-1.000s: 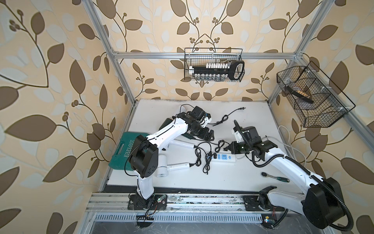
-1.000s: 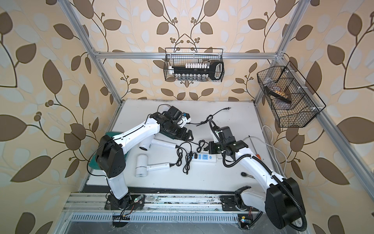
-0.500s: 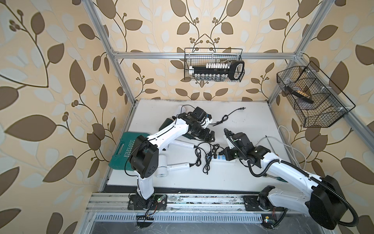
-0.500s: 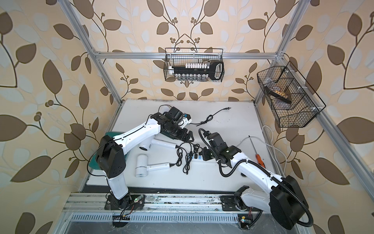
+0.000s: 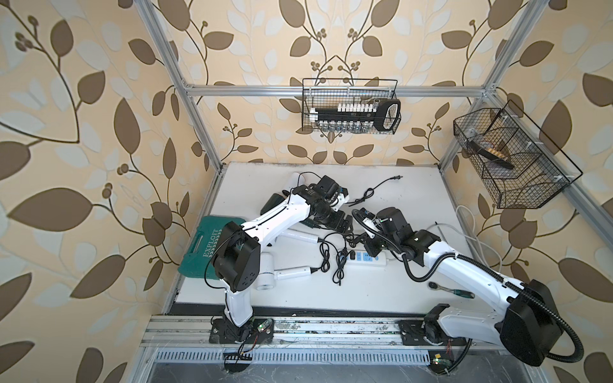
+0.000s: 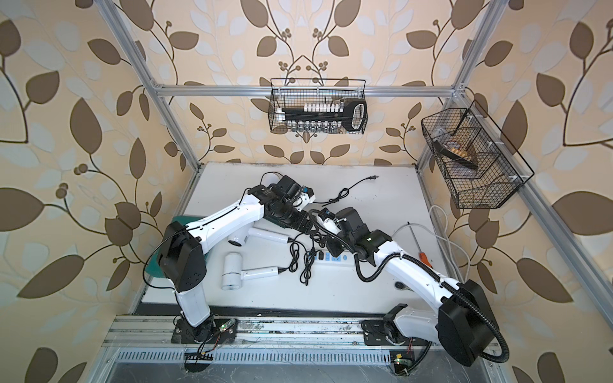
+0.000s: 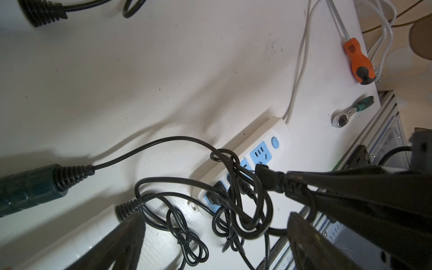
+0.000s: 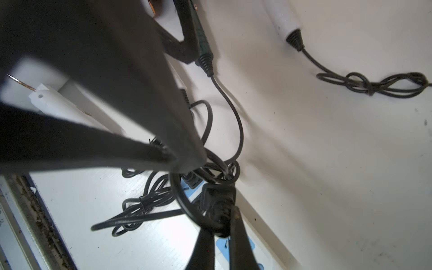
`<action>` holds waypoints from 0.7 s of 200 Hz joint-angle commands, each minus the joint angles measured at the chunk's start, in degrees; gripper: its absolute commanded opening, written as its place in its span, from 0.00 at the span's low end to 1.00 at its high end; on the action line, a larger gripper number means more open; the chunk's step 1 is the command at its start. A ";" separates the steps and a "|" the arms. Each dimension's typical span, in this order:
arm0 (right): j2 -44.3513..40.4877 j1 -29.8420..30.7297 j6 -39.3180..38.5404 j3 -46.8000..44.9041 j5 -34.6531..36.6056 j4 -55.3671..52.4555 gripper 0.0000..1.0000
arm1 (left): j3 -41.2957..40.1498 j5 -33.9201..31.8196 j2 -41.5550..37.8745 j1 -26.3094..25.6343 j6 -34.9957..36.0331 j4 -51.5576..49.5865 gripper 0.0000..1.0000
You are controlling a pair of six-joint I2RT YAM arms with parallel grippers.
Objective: Charge the blow dryers
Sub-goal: Insert the plug into the socket.
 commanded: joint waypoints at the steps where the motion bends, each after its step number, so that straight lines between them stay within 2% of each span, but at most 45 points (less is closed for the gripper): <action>1: 0.55 -0.94 -13.49 1.80 -2.61 -4.56 0.00 | 1.29 -0.62 -2.05 -0.46 0.93 0.02 0.96; 34: -0.97 -1.53 -21.31 -0.20 -7.72 -4.34 0.00 | 0.32 -1.24 -2.80 -0.43 1.84 1.40 0.96; 73: 0.52 -1.62 -23.81 0.71 -13.72 -9.00 0.00 | -0.74 -2.70 -3.63 -0.42 2.54 2.34 0.96; 119: 3.87 -1.60 -25.36 1.85 -14.24 -11.45 0.00 | -1.73 -3.74 -4.14 -0.47 3.15 3.26 0.96; 140: 4.98 -1.69 -26.44 1.79 -11.75 -11.49 0.00 | -1.46 -3.70 -3.97 -0.39 3.16 3.16 0.96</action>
